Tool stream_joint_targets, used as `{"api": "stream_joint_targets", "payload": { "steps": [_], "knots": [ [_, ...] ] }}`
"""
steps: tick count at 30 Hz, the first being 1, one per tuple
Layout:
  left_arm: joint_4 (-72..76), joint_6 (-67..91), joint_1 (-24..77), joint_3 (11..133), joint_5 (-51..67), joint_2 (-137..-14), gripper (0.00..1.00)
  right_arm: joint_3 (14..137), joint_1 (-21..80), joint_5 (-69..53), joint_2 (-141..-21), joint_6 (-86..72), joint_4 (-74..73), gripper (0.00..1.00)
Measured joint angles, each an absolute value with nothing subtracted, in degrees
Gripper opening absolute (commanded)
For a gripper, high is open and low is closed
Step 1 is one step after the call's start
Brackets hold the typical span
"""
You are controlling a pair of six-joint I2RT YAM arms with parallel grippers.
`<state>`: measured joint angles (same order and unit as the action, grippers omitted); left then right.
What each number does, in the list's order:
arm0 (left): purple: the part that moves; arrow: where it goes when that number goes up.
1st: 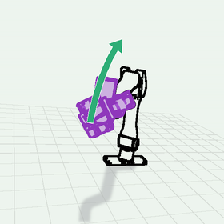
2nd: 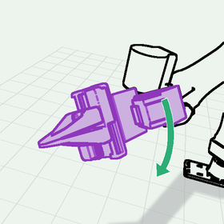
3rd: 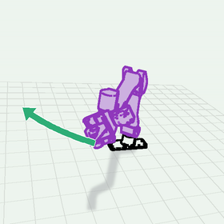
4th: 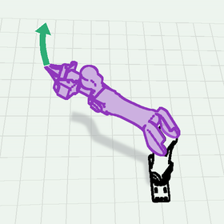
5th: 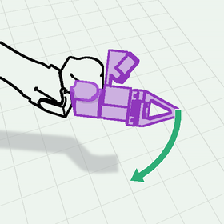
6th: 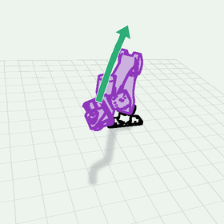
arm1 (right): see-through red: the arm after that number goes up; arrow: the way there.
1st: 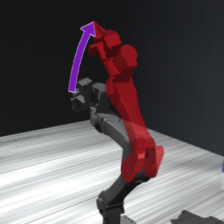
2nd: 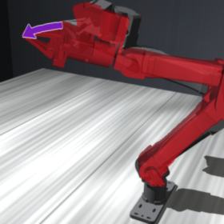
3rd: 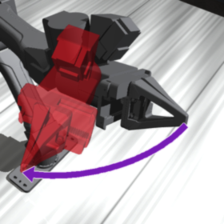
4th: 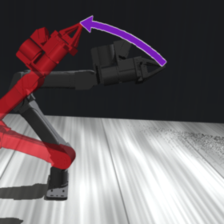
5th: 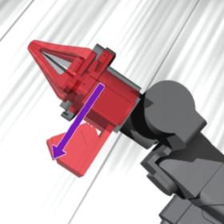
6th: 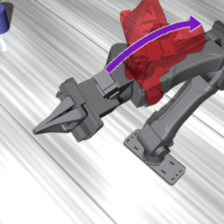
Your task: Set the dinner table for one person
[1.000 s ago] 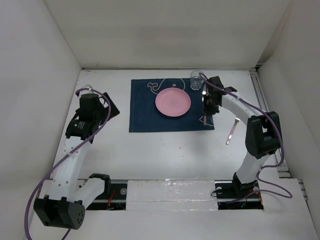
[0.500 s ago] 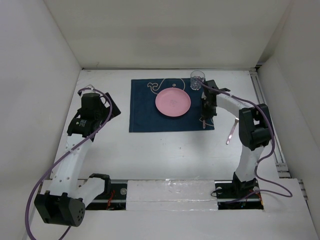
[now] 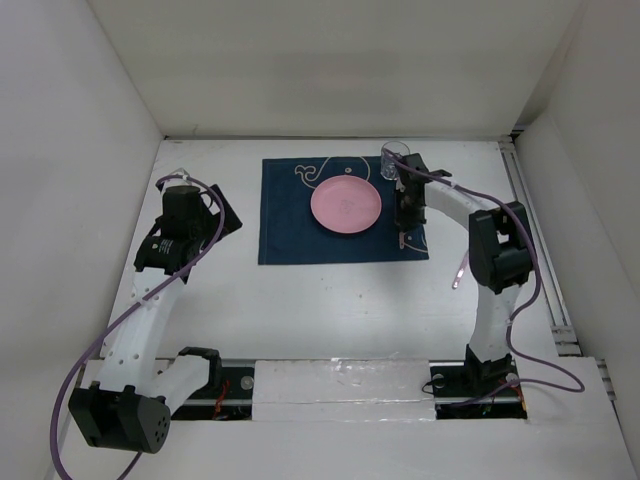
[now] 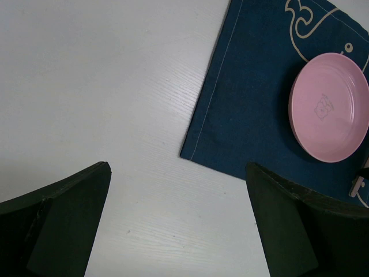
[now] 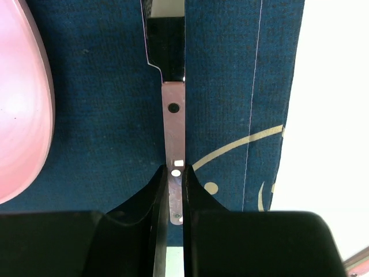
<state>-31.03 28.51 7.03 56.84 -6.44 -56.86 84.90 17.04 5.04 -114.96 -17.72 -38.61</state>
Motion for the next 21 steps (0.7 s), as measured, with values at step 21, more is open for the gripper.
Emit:
{"api": "stream_joint_targets", "payload": {
  "steps": [21],
  "knots": [
    [-31.03,28.51,7.03,56.84,-6.02,-56.86,1.0,84.66,16.8,7.31,-115.28,-18.0,-38.61,0.09]
  ]
}}
